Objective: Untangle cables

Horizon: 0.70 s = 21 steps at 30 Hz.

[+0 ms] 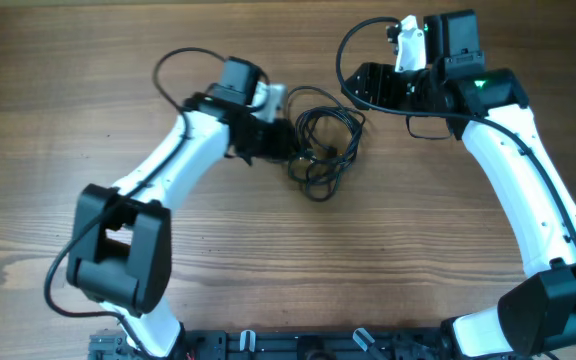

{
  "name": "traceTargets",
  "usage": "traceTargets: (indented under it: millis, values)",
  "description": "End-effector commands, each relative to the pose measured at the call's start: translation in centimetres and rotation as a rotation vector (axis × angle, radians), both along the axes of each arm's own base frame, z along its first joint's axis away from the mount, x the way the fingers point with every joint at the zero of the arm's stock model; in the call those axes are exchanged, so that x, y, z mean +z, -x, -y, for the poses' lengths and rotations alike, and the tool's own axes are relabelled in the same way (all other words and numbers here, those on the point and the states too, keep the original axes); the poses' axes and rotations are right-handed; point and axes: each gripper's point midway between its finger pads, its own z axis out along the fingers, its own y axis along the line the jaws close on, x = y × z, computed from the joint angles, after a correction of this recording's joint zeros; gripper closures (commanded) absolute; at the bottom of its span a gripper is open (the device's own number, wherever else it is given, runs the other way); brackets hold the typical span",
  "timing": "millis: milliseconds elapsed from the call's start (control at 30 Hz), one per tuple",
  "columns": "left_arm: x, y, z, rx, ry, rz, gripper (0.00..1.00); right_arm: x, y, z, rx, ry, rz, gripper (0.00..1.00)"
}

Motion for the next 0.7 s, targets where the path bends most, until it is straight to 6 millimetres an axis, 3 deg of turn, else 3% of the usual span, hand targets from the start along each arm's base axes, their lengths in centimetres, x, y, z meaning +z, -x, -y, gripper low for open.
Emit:
traceTargets:
  millis: [0, 100, 267, 433, 667]
  values:
    - [-2.3, 1.1, 1.4, -0.186, -0.044, 0.037, 0.45, 0.7, -0.3, 0.5, -0.020, 0.014, 0.020, 0.25]
    - [-3.5, 1.5, 1.6, -0.230, -0.057, 0.030, 0.45, 0.6, -0.2, 0.5, -0.021, 0.015, 0.015, 0.24]
    - [-3.2, 1.6, 2.4, -0.283, -0.008, 0.051, 0.46, 0.5, -0.1, 0.5, -0.021, 0.016, 0.008, 0.24]
    - [-4.0, 0.8, 3.4, -0.295, 0.003, 0.085, 0.49, 0.1, 0.4, 0.7, -0.023, 0.026, -0.016, 0.24]
    - [-5.4, 1.4, 4.9, -0.333, -0.005, 0.085, 0.51, 0.0, 0.5, 0.7, -0.023, 0.028, -0.024, 0.24]
